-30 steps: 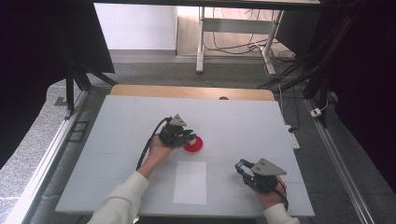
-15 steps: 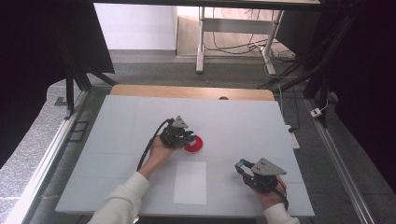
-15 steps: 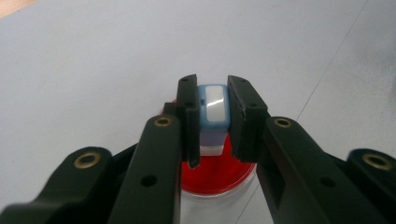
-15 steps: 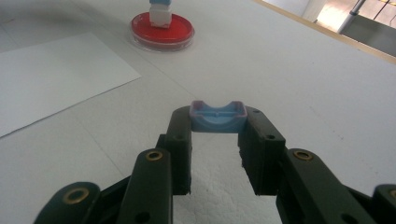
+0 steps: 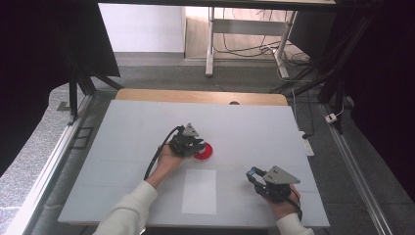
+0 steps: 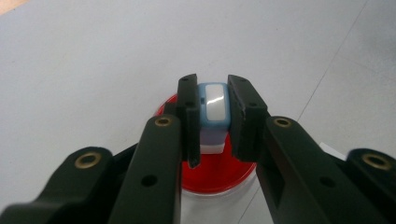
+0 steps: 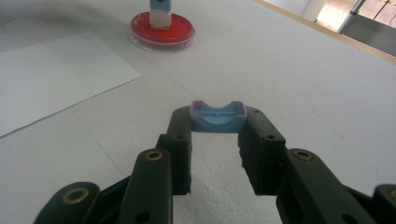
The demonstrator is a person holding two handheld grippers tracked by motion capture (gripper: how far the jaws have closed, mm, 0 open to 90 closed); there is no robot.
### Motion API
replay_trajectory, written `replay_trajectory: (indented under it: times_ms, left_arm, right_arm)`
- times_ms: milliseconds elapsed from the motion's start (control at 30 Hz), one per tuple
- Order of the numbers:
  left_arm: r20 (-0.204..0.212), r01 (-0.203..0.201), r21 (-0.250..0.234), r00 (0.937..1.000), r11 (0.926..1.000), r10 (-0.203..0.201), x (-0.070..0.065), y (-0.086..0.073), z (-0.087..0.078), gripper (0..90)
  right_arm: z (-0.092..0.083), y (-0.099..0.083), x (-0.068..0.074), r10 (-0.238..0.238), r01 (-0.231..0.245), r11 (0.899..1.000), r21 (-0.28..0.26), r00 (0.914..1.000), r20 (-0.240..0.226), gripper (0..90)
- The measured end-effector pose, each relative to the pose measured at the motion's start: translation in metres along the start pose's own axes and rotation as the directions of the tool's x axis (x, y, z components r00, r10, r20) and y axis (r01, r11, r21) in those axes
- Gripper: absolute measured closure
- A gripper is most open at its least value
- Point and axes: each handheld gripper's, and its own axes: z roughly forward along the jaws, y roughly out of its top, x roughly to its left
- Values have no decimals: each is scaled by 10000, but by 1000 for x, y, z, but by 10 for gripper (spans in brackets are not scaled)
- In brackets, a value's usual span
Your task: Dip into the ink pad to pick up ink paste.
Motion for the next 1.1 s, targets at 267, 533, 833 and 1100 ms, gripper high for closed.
replay_trajectory:
  times_ms: [267, 533, 833, 1100]
  left_arm:
    - [38, 3, -10, 10000, 10000, -3, 0, -1, 1, 755]
    - [-36, -99, 23, 9999, 9999, 99, -1, -1, 1, 756]
    - [-180, -199, -102, 9996, 9997, 197, -2, 1, -4, 754]
    - [-211, 68, -649, 9997, 9979, -82, 2, 3, -14, 754]
  right_arm:
    - [1, 0, 1, -16, 16, 10000, 27, 10000, 10, 652]
    - [1, 0, 1, -50, 50, 10000, 39, 10000, 12, 652]
    - [1, 0, 0, -25, 25, 10000, 44, 10000, 12, 652]
    - [1, 0, 0, -14, 14, 10000, 28, 10000, 23, 652]
